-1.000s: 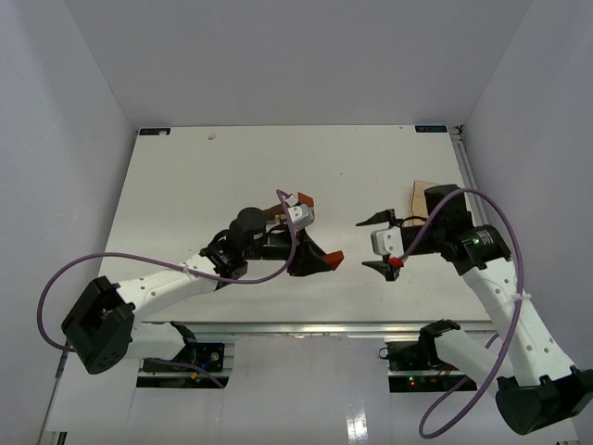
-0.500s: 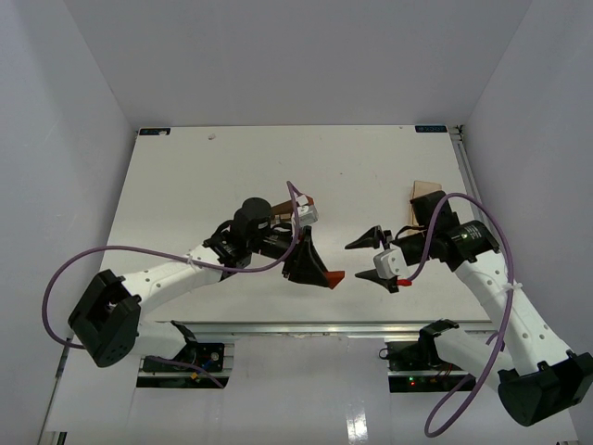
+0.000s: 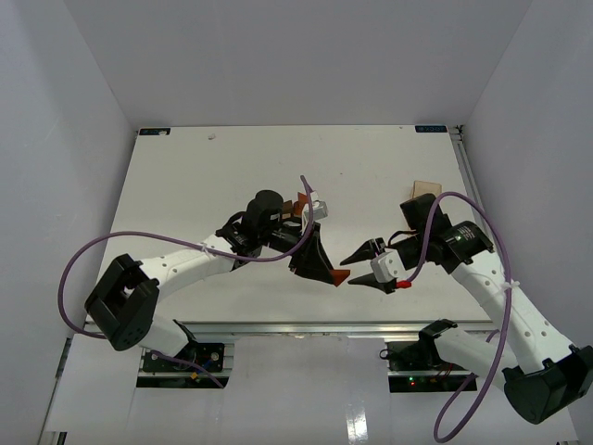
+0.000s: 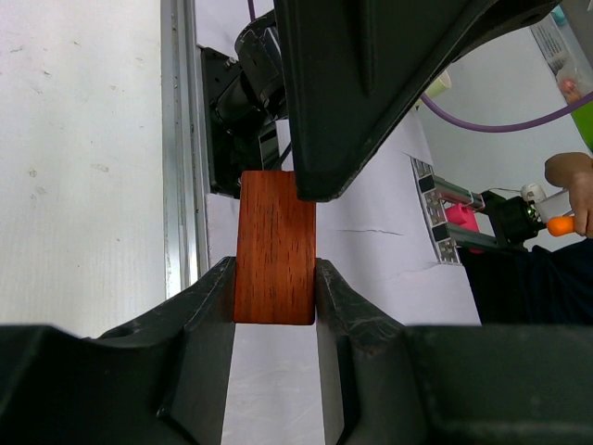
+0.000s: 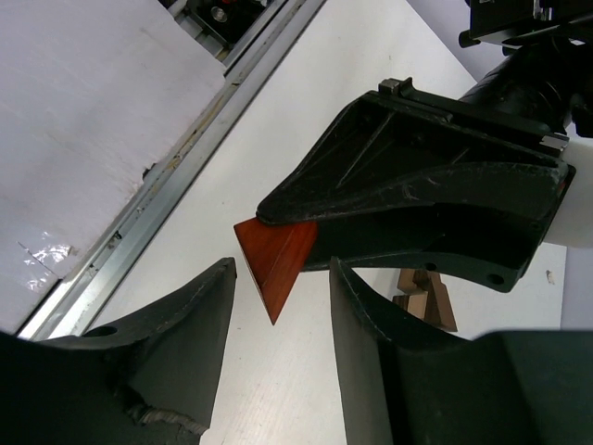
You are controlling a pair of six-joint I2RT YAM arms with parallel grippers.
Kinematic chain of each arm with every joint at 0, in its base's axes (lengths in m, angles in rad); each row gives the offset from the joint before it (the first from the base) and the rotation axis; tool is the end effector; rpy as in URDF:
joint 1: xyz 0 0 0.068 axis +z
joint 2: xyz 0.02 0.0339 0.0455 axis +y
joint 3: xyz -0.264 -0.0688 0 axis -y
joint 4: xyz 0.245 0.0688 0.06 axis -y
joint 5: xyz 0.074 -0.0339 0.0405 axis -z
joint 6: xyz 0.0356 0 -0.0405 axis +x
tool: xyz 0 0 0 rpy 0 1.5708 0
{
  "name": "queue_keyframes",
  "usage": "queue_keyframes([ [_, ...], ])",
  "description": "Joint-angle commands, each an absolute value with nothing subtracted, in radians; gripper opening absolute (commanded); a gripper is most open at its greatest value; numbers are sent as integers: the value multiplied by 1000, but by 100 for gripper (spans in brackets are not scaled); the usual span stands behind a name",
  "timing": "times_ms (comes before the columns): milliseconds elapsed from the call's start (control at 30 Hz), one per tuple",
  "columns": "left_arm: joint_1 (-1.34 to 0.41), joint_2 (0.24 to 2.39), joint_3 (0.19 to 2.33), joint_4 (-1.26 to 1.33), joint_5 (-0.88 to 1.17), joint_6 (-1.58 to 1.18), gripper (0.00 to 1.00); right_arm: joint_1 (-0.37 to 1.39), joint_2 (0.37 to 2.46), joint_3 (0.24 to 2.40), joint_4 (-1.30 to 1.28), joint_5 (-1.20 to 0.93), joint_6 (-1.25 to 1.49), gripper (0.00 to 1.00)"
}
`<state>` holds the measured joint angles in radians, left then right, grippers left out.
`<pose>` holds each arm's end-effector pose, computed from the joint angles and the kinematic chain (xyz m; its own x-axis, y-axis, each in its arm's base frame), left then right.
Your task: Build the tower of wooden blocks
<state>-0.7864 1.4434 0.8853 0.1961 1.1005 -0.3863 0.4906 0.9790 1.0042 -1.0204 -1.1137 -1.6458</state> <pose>0.1968 -0.2421 0.2646 -0.5745 0.3339 -0.7473 0.7484 -0.1556 -0.6448 0.1305 0.1059 0.3235 0.6924 -0.1291 -0.7098 -0.6900 -0.4061 -0.5992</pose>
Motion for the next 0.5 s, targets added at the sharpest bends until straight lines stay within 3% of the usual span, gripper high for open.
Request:
queue_keyframes([
  [0,-781,1432,926,227,1140,-380,0,512,971,996,-963,-1134,-1566,49],
  [233,-781,1421,917,256,1147,-399,0,532,974,980,-918,-1096,-1522,45],
  [467,-778,1414,916,265,1160,-402,0,535,965,972,-913,-1063,-1514,48],
])
